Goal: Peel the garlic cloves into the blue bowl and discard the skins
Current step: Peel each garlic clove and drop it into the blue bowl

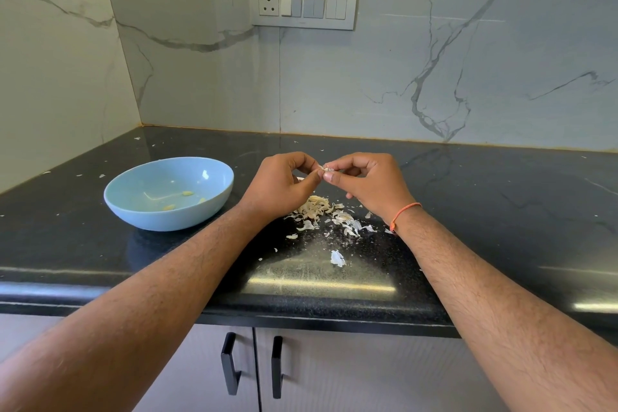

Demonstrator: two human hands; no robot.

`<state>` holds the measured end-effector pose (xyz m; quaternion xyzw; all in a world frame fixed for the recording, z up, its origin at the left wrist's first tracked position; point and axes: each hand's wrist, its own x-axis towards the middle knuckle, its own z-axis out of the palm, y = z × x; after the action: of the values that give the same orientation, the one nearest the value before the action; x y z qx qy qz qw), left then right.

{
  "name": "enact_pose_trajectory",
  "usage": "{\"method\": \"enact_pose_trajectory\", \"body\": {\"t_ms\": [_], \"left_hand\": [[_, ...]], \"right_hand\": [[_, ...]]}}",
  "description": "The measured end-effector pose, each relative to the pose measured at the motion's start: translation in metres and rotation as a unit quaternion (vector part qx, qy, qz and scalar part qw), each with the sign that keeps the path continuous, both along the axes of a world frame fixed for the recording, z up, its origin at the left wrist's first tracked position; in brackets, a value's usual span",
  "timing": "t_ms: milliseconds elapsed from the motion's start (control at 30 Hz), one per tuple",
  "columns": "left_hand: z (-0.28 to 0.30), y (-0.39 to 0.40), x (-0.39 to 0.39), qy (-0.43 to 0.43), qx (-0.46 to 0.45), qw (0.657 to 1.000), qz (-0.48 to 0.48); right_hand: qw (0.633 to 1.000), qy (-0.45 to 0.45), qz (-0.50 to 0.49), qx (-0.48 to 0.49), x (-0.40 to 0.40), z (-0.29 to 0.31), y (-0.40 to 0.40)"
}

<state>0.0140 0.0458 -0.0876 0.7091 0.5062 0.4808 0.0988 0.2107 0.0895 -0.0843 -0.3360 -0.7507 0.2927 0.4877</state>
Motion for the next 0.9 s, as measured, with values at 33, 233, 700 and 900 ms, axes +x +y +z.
{"method": "enact_pose_trajectory", "body": {"t_ms": [33,233,700,900], "left_hand": [[0.0002,-0.0001,0.0001,-0.011,-0.006,1.000,-0.007],[0.0015,-0.0002,0.0011,-0.045,-0.017,0.999,-0.022],[-0.0004,0.0042,-0.0010,-0.063,-0.052,0.996,-0.038],[0.0031,0.0016,0.0005,-0.097,-0.074,0.992,-0.027]], "right_hand": [[1.000,0.001,-0.001,-0.002,-0.0002,0.0004,-0.0005],[1.000,0.004,-0.021,-0.001,-0.0004,0.0020,-0.0019],[0.998,-0.056,-0.013,0.026,0.0019,0.0049,-0.0049],[0.999,-0.048,-0.015,0.020,0.0021,0.0047,-0.0034]]}}
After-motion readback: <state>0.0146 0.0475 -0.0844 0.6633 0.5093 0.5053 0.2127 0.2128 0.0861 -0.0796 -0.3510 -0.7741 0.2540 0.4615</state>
